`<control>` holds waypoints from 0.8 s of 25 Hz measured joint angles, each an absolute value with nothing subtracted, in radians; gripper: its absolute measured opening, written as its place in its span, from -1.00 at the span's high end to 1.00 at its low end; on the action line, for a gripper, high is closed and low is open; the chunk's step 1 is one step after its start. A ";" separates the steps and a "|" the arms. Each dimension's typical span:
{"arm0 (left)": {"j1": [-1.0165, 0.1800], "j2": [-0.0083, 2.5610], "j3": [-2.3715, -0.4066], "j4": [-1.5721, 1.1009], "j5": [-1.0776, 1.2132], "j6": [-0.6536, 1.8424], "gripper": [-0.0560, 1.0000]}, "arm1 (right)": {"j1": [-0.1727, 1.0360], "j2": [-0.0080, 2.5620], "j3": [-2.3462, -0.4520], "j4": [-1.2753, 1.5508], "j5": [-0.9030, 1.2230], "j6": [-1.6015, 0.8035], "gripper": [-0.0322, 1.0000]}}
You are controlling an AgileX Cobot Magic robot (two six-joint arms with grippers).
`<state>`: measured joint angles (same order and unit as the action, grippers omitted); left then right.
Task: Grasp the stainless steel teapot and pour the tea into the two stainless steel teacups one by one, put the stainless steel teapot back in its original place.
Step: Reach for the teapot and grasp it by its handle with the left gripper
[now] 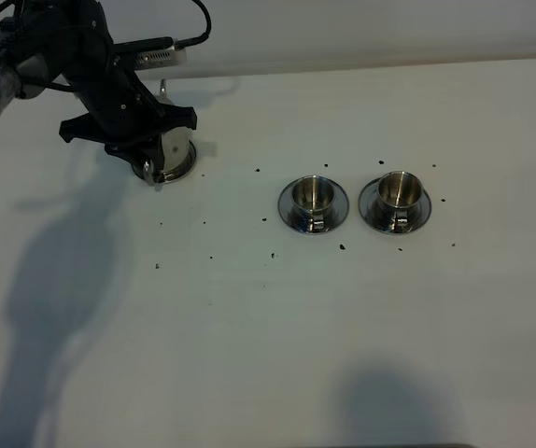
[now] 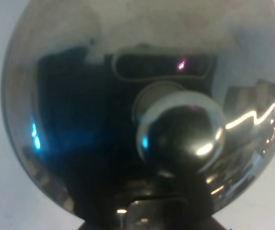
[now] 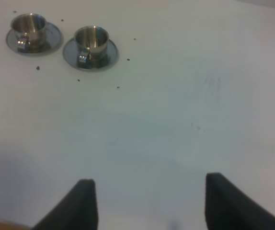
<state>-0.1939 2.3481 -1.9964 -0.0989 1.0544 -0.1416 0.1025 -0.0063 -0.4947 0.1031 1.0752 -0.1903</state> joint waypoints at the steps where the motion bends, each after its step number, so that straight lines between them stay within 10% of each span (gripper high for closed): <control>1: -0.194 2.348 -1.996 -0.099 1.054 -0.139 0.47 | 0.102 -0.006 -0.495 0.103 1.075 -0.190 0.00; 20: -0.194 2.335 -1.996 -0.098 1.075 -0.113 0.47 | 0.102 -0.006 -0.495 0.103 1.075 -0.190 0.00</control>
<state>-0.1939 2.3346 -1.9964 -0.0981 1.0749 -0.1131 0.1025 -0.0063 -0.4947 0.1031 1.0752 -0.1903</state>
